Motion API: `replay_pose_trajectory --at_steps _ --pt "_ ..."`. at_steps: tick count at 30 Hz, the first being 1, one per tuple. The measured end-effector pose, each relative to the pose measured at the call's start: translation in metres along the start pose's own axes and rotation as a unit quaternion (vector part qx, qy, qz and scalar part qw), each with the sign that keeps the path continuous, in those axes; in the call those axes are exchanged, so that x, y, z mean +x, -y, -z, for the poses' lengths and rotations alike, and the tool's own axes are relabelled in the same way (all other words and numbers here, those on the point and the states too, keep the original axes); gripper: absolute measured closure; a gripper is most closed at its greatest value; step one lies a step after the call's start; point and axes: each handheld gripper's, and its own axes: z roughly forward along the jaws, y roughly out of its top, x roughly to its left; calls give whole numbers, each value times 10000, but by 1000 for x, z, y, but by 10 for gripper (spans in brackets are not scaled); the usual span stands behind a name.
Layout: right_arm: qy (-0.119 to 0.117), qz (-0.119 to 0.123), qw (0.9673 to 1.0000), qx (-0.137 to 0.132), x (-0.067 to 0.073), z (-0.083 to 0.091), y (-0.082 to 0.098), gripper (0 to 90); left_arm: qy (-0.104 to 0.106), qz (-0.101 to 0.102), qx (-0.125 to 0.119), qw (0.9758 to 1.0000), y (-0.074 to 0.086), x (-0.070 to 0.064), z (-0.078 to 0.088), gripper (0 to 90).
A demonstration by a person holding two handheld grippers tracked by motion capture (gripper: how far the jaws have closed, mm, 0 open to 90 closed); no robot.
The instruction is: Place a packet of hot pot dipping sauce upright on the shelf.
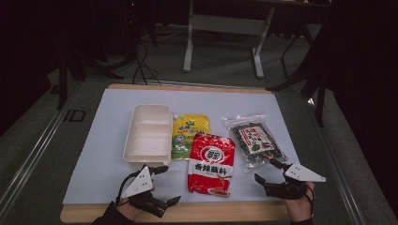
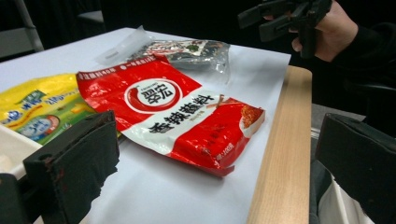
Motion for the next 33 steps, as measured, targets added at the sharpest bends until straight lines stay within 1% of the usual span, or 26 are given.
replay_pose_trajectory --at_steps 2,3,5,6,7,8,10,12,14,17,18,19,20,22,23,24,25,26,29,30,32,33 --pt "-71 -36 9999 67 0 -1 -1 135 -5 16 -7 10000 0 1 0 8" --pt "-20 7 10000 77 1 -1 -1 135 2 2 -6 10000 -1 1 0 8" --pt "-9 31 9999 107 1 -1 -3 136 1 -12 8 10000 -1 1 0 8" --pt "-16 46 9999 94 2 -1 -4 136 38 -15 2 10000 -1 0 -1 8" --pt "-125 12 9999 42 4 0 -8 136 42 -41 -3 10000 -2 -1 -1 8" --pt "-172 -1 9999 -12 5 1 -10 136 66 -44 -26 10000 -2 -2 -1 8" --pt "-144 45 9999 -36 6 2 -16 137 59 -46 -19 10000 -3 -2 -1 8" --pt "-214 50 9997 -84 5 3 -22 137 99 -27 -61 9999 -4 -2 0 8" --pt "-227 98 9996 -128 4 3 -29 136 92 -19 -71 9999 -5 -2 0 8" --pt "-290 77 9994 -166 2 2 -42 129 114 -15 -49 9999 -7 -3 -1 8" --pt "-319 103 9993 -173 1 1 -45 130 125 -5 -46 9999 -7 -2 -1 8" --pt "-329 187 9992 -163 0 -1 -48 132 140 25 -49 9999 -8 -2 -1 8" --pt "-353 205 9991 -105 -1 -3 -53 133 158 45 -63 9998 -8 -2 -1 8" --pt "-497 123 9986 -94 -3 -6 -59 134 139 41 -43 9999 -9 -2 -1 8" --pt "-512 93 9986 -81 -4 -8 -62 134 143 34 -43 9999 -9 -2 -1 8" --pt "-505 118 9986 -110 -4 -10 -65 138 145 29 -26 9999 -9 -2 -1 8" --pt "-536 151 9984 -85 -5 -12 -69 138 150 37 -16 9999 -9 -2 -2 8" --pt "-503 185 9985 -62 -5 -14 -71 137 157 30 -8 9999 -9 -2 -2 8" --pt "-533 256 9982 -30 -5 -21 -78 137 197 50 13 9998 -9 -3 -4 8" --pt "-615 248 9978 -1 -6 -23 -80 134 208 45 14 9998 -9 -3 -4 8" --pt "-620 247 9978 12 -8 -30 -84 118 226 50 26 9997 -9 -4 -5 8" --pt "-719 246 9971 -1 -9 -33 -86 104 233 42 34 9997 -9 -4 -5 8"
